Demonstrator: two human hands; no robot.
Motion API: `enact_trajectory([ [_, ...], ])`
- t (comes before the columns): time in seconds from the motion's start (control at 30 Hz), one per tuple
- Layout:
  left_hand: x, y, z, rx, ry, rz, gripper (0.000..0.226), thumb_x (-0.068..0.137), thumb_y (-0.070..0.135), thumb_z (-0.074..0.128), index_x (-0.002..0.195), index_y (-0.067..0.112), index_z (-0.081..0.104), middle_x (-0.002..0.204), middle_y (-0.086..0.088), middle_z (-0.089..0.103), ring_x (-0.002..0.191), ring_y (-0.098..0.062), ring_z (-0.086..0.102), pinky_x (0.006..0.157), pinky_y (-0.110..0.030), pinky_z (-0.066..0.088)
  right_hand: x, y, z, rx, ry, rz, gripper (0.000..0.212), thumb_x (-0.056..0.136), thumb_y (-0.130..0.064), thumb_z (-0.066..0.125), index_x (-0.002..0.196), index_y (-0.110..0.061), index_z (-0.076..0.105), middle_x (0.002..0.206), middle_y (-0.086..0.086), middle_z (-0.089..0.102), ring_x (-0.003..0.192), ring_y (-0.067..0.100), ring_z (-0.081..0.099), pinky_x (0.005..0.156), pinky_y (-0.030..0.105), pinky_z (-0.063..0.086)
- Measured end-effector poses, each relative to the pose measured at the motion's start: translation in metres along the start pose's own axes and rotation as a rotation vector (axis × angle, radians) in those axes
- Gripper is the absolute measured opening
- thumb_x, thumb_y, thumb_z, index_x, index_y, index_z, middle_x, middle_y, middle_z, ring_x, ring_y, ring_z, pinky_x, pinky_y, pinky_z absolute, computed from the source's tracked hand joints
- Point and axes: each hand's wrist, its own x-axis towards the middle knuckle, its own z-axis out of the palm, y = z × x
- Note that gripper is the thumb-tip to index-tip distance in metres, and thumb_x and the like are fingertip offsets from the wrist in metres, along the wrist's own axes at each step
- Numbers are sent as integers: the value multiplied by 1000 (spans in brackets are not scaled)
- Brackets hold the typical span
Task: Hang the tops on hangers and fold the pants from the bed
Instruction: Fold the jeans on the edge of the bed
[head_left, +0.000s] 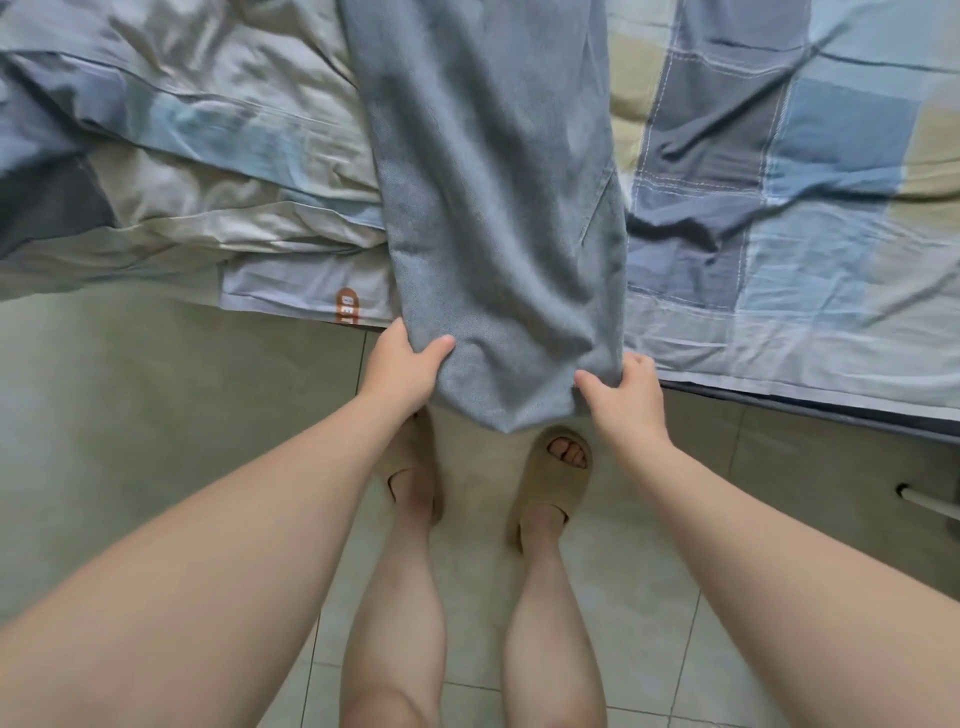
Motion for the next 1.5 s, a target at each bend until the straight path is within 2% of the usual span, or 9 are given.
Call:
enact_trajectory([
  [0.1, -16, -7, -6, -10, -5, 7, 25, 91, 31, 69, 114, 25, 63, 108, 10, 69, 104, -13, 65, 89, -30, 50, -1, -9, 6, 239, -123, 56, 15, 85, -9, 72, 87, -23, 69, 88, -12, 69, 69, -6, 65, 61, 10, 47],
  [0.2, -37, -14, -17, -16, -70, -12, 24, 86, 33, 75, 106, 22, 68, 101, 11, 73, 97, -10, 68, 86, -32, 55, 1, -23, 8, 391, -240, 166, 17, 85, -3, 73, 98, -14, 71, 83, -7, 75, 72, 4, 72, 64, 18, 56],
  [0.4, -62, -21, -48, 216, -99, -39, 24, 91, 42, 68, 92, 18, 72, 93, 3, 73, 101, -24, 65, 96, -44, 48, -12, -47, 6, 269, -389, 90, 18, 86, 2, 71, 93, -15, 71, 83, -6, 75, 73, 4, 72, 63, 16, 55],
  [0.57, -94, -15, -87, 59, 22, -61, 24, 96, 33, 62, 88, 10, 68, 86, -4, 73, 87, -25, 67, 77, -37, 52, -60, -65, -11, 339, -343, 129, 15, 87, -3, 71, 95, -15, 73, 94, 1, 78, 87, 17, 74, 78, 33, 59],
  [0.73, -124, 5, -121, -164, 24, -88, 13, 97, 28, 63, 91, 19, 70, 82, 11, 73, 78, -9, 68, 70, -25, 53, -114, -90, -29, 413, -230, 198, 12, 85, 4, 67, 89, -7, 69, 92, 12, 72, 89, 26, 66, 83, 42, 52],
  [1.0, -188, 45, -198, -317, -168, -228, 12, 88, 34, 74, 95, 23, 73, 95, 6, 78, 85, -13, 74, 76, -29, 57, -203, -168, -65, 564, -284, 222, 24, 84, 3, 53, 92, -15, 67, 77, 2, 73, 64, 15, 67, 54, 23, 51],
  [1.17, -231, 57, -229, -382, -158, -228, 15, 86, 34, 76, 94, 22, 72, 93, 7, 78, 87, -13, 74, 74, -29, 55, -249, -176, -75, 604, -211, 374, 10, 89, -9, 65, 96, -4, 70, 96, 14, 70, 90, 26, 64, 80, 37, 45],
  [1.3, -267, 51, -239, -448, -174, -286, 24, 85, 31, 77, 103, 17, 72, 102, -1, 77, 96, -23, 73, 89, -40, 57, -281, -174, -79, 666, -189, 432, 13, 87, -14, 71, 96, -5, 69, 96, 8, 75, 89, 23, 69, 87, 36, 52],
  [1.5, -321, 22, -243, -488, -145, -356, 30, 84, 32, 78, 107, 14, 71, 99, -2, 78, 94, -25, 73, 79, -37, 58, -332, -147, -85, 650, -165, 409, 20, 83, -22, 80, 94, -9, 69, 95, 5, 74, 88, 21, 70, 71, 30, 53],
])
